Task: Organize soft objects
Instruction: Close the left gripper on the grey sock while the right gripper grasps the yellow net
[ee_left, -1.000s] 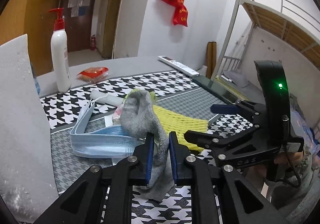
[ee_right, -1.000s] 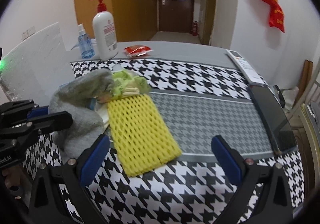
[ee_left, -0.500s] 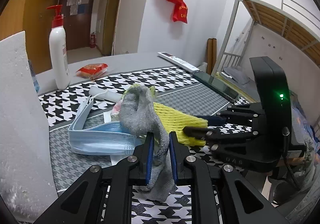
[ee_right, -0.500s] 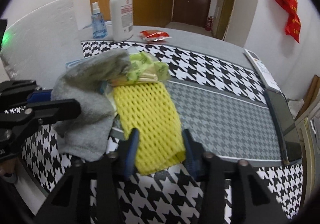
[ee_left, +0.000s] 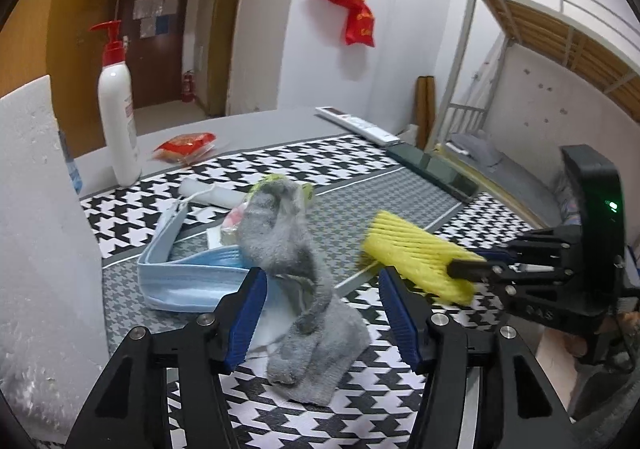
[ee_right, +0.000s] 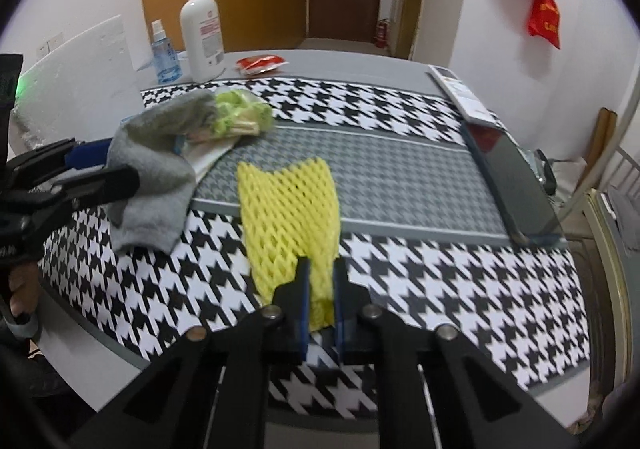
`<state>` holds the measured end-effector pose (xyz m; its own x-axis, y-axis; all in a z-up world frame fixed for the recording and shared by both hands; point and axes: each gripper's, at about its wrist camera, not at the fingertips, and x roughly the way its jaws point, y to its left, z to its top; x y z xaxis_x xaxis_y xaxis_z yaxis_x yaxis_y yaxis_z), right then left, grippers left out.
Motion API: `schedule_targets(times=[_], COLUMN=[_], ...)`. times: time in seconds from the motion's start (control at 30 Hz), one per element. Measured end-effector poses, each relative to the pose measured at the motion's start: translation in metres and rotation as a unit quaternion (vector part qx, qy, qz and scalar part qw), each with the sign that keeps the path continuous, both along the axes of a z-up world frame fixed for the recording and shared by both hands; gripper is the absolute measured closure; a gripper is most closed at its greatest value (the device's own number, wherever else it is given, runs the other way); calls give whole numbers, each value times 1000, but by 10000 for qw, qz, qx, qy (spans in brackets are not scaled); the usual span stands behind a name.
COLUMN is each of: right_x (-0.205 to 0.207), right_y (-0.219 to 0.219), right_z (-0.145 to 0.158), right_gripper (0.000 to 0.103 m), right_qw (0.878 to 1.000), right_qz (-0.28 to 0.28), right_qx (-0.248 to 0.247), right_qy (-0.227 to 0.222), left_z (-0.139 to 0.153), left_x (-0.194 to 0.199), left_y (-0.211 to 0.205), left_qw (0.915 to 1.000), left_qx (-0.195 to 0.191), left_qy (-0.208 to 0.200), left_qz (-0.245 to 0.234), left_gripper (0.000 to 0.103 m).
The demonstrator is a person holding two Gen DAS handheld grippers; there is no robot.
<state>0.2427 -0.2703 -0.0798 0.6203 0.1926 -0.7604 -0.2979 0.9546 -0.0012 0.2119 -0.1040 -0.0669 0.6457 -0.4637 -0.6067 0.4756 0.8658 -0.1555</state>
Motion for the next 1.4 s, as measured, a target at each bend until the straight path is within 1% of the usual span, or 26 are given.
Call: schedule_targets(times=[0.03, 0.07, 0.1, 0.23, 0.33, 0.4, 0.47, 0.5, 0.57, 0.6, 0.67, 0.77, 0.9, 0.97, 1.1, 1.3, 1.4], right_x=[-1, -1, -2, -4, -3, -2, -1, -1, -1, 0, -1, 0, 1, 2, 9, 10, 10], right_y=[0, 0, -2, -7, -4, -1, 0, 0, 0, 0, -1, -2, 4, 8, 15, 18, 18], right_z=[0, -1, 0, 9, 10, 9, 8, 8, 7, 7, 6, 6, 6, 4, -5, -7, -9], right_gripper=[78, 54, 38, 37, 37, 37, 37, 37, 37, 37, 36, 34, 34, 34, 34, 34, 34], right_qw=[10000, 9999, 9997, 9992, 9993, 9994, 9994, 9993, 9993, 9993, 9991, 9988, 9988, 9992, 9999, 9999, 10000], right_qz=[-14, -93, -173, -214, -170, -146, -128, -138, -151, -162, -204, -212, -138, -100, -125, 20, 67], right_qx=[-21, -62, -85, 172, 147, 132, 176, 192, 206, 204, 213, 365, 407, 323, -23, -50, 42], right_qy=[-11, -59, -117, -280, -294, -282, -274, -281, -281, -284, -291, -264, -234, -212, -110, -85, -52], left_z=[0, -1, -1, 0, -2, -5, -6, -6, -7, -9, -12, -10, -5, -3, -3, -2, -2], left_x=[1, 1, 0, 1, 3, 4, 4, 5, 5, 5, 7, 3, -2, -4, -4, -4, -5], left_y=[-1, -2, -3, -6, -10, -11, -11, -10, -11, -12, -11, -9, -6, -7, -5, -3, -2], left_qw=[10000, 9999, 9998, 9998, 9996, 9994, 9993, 9993, 9992, 9990, 9991, 9997, 10000, 10000, 10000, 10000, 9999], left_qx=[64, 106, 146, 145, 249, 306, 328, 314, 362, 387, 328, 181, 23, 1, -49, -58, -72], left_qy=[1, -15, -57, -45, -2, 43, 60, 67, 87, 119, 242, 159, 38, 2, -8, -35, -64], left_qz=[50, 92, 137, 135, 126, 148, 181, 187, 177, 162, 110, 68, -15, -43, 0, 17, 58], left_gripper=[43, 43, 43, 44, 59, 63, 77, 79, 89, 90, 98, 99, 99, 99, 99, 99, 99])
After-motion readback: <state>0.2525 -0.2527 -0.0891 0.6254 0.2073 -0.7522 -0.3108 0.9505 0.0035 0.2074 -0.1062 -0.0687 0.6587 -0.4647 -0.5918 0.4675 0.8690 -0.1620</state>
